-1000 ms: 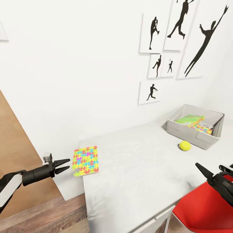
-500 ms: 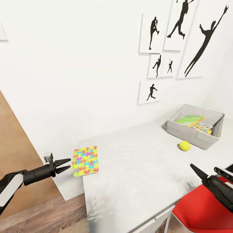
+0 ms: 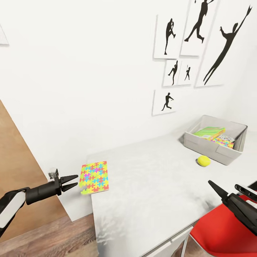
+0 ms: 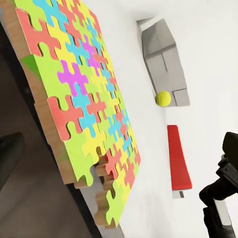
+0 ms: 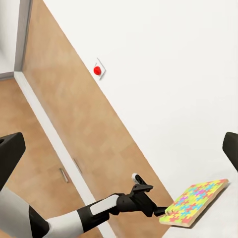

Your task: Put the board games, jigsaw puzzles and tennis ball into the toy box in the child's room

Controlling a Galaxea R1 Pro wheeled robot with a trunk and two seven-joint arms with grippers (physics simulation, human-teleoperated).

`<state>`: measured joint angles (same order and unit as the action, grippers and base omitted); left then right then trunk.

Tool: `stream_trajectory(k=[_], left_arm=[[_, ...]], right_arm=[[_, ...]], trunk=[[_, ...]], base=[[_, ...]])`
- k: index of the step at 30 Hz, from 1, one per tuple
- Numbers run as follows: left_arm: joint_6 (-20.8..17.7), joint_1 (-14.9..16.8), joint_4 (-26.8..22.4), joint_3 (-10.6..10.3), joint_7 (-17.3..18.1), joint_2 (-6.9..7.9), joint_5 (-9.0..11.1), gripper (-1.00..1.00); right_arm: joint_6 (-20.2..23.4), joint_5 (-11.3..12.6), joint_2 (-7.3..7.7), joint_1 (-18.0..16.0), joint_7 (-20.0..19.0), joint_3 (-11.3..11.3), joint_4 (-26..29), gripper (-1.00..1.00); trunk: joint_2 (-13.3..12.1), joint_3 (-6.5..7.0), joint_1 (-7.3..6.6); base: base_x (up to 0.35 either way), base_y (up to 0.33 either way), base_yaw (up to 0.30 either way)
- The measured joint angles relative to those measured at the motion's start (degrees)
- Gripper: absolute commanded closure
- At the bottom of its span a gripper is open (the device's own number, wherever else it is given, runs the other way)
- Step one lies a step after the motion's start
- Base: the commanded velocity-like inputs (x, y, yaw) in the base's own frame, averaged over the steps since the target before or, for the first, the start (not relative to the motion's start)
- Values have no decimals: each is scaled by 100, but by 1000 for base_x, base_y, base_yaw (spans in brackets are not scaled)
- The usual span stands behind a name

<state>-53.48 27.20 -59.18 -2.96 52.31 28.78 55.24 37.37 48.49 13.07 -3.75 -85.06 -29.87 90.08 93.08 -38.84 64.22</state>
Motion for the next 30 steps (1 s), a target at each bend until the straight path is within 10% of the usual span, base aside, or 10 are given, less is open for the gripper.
stream_trajectory(k=[30], left_arm=[[-61, 11, 14, 8, -12, 13, 9, -100]], right_arm=[[2, -14, 2, 0, 415, -19, -4, -100]], trunk=[[0, -3, 0]], base=[[0, 0, 0]])
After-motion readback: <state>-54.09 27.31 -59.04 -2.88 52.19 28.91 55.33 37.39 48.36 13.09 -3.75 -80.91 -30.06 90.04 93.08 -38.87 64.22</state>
